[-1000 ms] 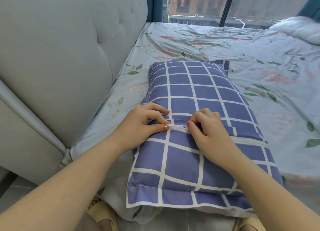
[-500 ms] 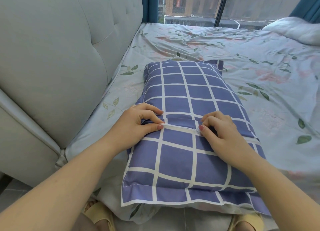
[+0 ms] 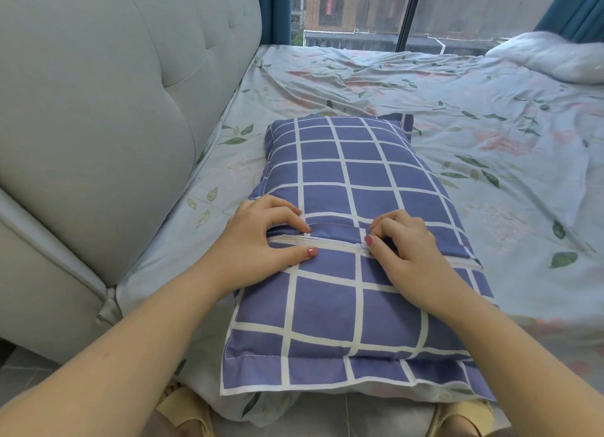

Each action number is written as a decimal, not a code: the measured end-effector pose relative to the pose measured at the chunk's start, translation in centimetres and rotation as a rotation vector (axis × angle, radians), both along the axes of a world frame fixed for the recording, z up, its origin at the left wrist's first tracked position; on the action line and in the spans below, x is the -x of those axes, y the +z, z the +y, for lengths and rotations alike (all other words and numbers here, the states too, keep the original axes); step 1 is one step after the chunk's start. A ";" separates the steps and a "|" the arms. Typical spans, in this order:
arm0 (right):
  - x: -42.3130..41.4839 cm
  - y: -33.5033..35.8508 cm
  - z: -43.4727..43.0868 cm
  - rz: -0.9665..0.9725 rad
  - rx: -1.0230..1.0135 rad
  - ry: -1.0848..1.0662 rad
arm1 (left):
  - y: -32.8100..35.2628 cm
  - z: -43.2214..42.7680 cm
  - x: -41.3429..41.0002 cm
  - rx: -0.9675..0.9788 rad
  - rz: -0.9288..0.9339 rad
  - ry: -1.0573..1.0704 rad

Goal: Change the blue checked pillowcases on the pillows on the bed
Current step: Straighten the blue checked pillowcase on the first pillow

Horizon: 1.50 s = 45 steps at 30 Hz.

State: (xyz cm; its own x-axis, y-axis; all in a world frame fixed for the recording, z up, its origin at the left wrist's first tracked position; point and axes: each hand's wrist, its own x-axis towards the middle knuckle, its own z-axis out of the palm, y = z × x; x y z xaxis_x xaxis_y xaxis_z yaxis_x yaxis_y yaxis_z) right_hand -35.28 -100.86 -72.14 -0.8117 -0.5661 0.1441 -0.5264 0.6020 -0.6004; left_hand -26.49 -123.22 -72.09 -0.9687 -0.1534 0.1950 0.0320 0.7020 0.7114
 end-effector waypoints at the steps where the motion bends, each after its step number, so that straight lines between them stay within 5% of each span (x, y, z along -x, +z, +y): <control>1: 0.0 0.0 0.0 0.001 -0.002 0.001 | -0.1 0.2 0.1 0.037 0.014 0.013; 18: 0.0 -0.1 -0.2 0.029 -0.023 -0.011 | -0.5 4.7 1.8 0.266 0.095 -0.036; 45: 0.1 0.3 0.2 0.025 -0.070 0.017 | -1.0 4.6 3.0 0.108 0.093 0.018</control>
